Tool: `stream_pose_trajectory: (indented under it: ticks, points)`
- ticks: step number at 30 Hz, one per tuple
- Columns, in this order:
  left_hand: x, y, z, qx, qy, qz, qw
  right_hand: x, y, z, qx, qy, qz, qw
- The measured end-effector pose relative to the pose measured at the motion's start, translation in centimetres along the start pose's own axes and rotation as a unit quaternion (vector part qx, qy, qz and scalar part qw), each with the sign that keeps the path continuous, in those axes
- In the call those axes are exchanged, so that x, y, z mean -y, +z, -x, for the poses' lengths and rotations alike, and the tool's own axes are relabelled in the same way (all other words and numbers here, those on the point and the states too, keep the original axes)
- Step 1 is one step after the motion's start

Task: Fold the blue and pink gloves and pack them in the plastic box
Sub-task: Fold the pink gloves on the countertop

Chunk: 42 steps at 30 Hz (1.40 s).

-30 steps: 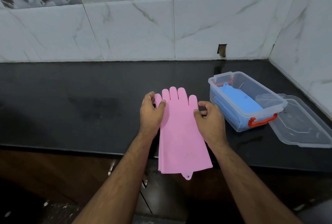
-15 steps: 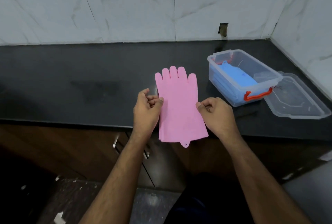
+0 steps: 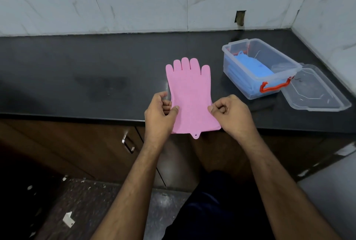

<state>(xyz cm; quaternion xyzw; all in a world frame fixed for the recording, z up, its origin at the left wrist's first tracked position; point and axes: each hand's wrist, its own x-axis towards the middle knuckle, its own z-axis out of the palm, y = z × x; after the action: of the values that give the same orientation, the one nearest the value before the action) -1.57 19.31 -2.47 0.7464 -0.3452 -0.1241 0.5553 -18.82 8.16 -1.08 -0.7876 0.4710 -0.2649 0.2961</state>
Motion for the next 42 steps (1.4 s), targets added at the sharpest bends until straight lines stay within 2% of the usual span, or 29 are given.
stream_pose_trajectory:
  ticks: [13, 23, 26, 31, 36, 42]
  points:
    - [-0.5, 0.5, 0.8, -0.047, 0.006, -0.012, 0.999, 0.0, 0.9, 0.1, -0.041, -0.011, 0.036, 0.998]
    - [-0.4, 0.9, 1.3, -0.063, 0.049, -0.072, 0.994, -0.2, 1.2, 0.2, -0.054, -0.021, 0.038, 0.998]
    - [-0.5, 0.8, 1.4, -0.068, 0.066, -0.081, 0.992, -0.5, 1.3, 0.7, -0.070, -0.058, 0.035, 0.995]
    - [-0.4, 0.9, 1.6, -0.060, 0.097, -0.102, 0.988, -1.9, 1.6, 2.0, -0.117, -0.187, 0.018, 0.975]
    - [0.0, 1.1, 1.6, -0.047, 0.109, -0.136, 0.984, -3.4, 1.1, 2.2, -0.083, -0.282, 0.038, 0.955]
    - [0.0, 0.9, 1.4, -0.023, 0.095, -0.161, 0.982, -5.7, 0.2, 2.9, -0.082, -0.311, 0.072, 0.944]
